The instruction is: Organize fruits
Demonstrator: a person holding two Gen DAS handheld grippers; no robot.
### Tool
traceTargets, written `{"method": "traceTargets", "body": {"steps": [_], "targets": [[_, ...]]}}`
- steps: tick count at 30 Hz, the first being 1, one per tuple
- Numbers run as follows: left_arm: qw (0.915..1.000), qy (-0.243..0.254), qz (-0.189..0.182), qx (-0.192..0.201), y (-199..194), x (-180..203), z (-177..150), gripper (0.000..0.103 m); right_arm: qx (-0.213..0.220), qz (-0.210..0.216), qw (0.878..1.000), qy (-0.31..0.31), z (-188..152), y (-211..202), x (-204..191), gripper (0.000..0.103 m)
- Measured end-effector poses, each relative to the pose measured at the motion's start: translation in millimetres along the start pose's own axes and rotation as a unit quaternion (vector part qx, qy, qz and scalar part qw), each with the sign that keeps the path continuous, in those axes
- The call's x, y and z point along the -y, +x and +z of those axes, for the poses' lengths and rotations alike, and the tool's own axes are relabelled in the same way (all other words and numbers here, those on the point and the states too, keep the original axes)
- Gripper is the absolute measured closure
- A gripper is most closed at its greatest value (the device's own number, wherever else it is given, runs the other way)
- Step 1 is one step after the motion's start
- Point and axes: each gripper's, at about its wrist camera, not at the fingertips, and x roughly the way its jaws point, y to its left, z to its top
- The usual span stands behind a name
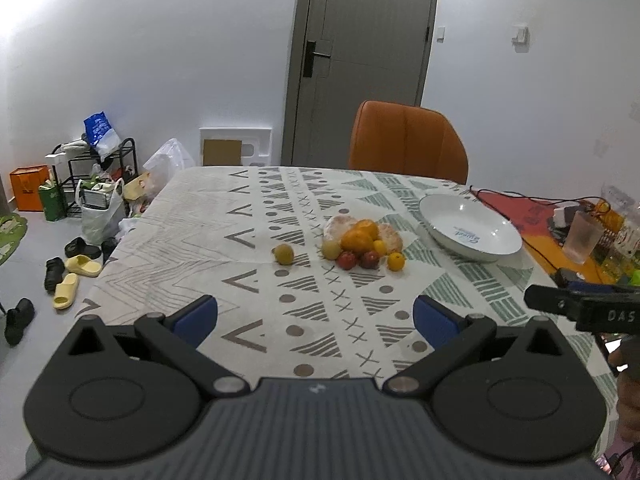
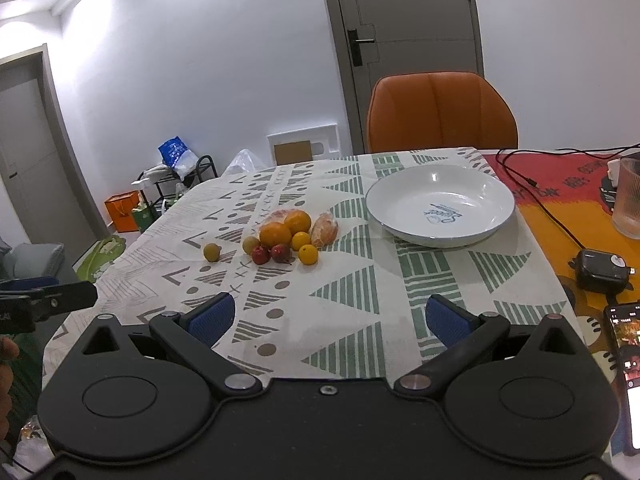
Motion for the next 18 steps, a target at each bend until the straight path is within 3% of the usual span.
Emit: {"method": "traceTargets", "body": {"steps": [8,18], "targets": [[0.9999,-0.003,-0.016,-0.006,1.2,0.5,-0.1,0.000,-0.009,-0.005,1.000,0.000,-4.2,4.3,1.2,0.000],[0.9999,-0.009,-0.006,0.000,-1.0,0.2,0.1,0.000,-0.007,-0.006,1.000,-0.005,-3.3,2.5,1.0,0.000]]}}
